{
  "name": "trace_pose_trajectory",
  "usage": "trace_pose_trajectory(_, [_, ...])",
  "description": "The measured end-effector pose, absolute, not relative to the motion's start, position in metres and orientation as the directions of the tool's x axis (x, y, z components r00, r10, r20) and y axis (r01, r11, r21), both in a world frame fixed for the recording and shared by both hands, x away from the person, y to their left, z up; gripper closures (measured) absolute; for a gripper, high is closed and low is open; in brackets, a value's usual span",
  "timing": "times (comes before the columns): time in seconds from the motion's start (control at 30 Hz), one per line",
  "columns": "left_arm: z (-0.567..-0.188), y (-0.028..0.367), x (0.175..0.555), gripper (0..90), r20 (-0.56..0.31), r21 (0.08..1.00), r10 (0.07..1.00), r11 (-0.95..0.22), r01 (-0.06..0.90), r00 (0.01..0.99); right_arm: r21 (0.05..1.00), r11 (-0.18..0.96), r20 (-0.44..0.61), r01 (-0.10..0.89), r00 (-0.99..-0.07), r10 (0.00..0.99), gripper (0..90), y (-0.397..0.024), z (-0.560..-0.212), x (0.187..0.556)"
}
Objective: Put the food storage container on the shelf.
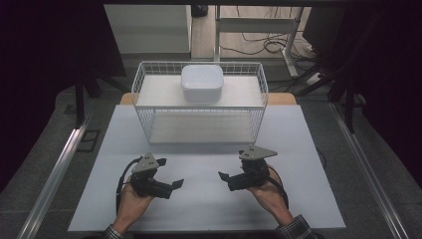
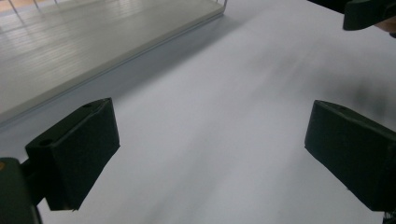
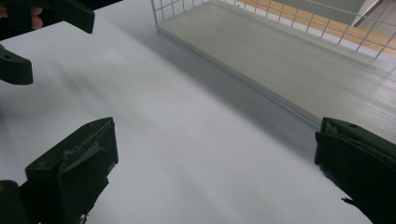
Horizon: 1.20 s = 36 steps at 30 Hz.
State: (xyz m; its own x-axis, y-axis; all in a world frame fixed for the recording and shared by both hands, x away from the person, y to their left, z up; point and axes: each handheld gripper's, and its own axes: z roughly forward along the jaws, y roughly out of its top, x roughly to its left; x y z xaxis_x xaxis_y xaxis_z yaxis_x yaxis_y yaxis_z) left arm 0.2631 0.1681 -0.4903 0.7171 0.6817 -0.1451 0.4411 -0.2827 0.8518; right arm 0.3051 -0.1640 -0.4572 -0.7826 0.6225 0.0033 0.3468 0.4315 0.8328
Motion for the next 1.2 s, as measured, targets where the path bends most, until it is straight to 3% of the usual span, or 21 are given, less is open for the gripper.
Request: trace_pose_trajectory(1.2, [-0.516, 0.215, 0.22, 2.8, -0.132, 0.813, 0.755, -0.289, 0.506, 0.642, 0.807, 0.418, -0.014, 0.417, -0.695, 0.719, 0.0, -0.239, -0.478, 0.27])
